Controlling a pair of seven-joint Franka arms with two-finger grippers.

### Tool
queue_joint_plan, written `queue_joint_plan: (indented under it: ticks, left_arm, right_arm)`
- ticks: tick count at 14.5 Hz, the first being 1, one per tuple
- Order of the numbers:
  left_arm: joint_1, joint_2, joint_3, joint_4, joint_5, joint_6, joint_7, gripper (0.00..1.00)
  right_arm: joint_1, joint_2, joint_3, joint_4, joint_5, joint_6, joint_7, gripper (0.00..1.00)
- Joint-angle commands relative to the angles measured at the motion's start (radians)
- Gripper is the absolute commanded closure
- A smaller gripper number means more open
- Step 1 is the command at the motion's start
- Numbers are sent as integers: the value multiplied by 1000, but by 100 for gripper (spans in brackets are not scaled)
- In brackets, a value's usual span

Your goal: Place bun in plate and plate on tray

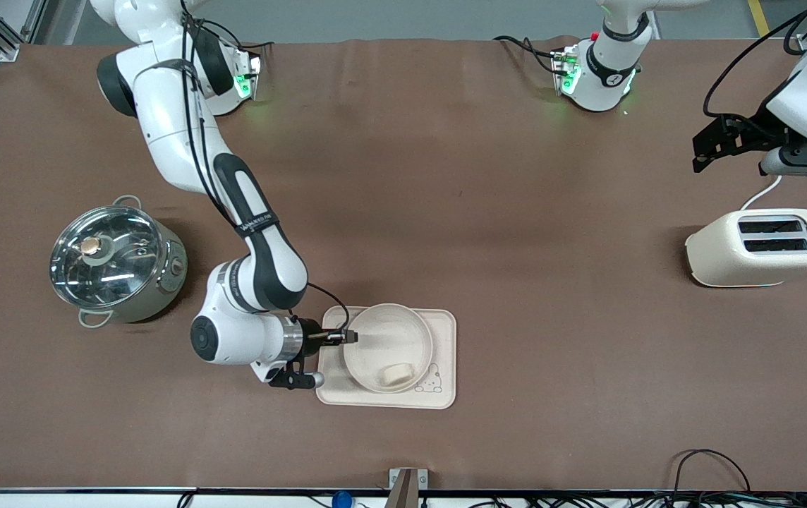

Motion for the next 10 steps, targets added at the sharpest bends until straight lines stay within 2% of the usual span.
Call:
queue_joint_plan:
  ticks: [1, 4, 7, 9, 10]
  left_arm:
    - [-4, -8, 9, 3, 0, -19, 16, 0]
    - [-2, -6, 9, 3, 0, -19, 16, 0]
    - [-2, -6, 11, 3, 0, -19, 16, 0]
    - [3, -6, 11, 1, 0, -27, 16, 0]
    - [10, -6, 11, 1, 0, -32, 16, 0]
  right_arm:
    - [-65, -89, 15, -34, -16, -100, 11, 0]
    - [-82, -196, 11, -112, -24, -168, 22, 0]
    - [-97, -409, -30, -316, -38, -198, 16, 0]
    - [-98, -564, -52, -443, -125, -223, 15, 0]
    - [-104, -627, -54, -482, -203, -241, 11, 0]
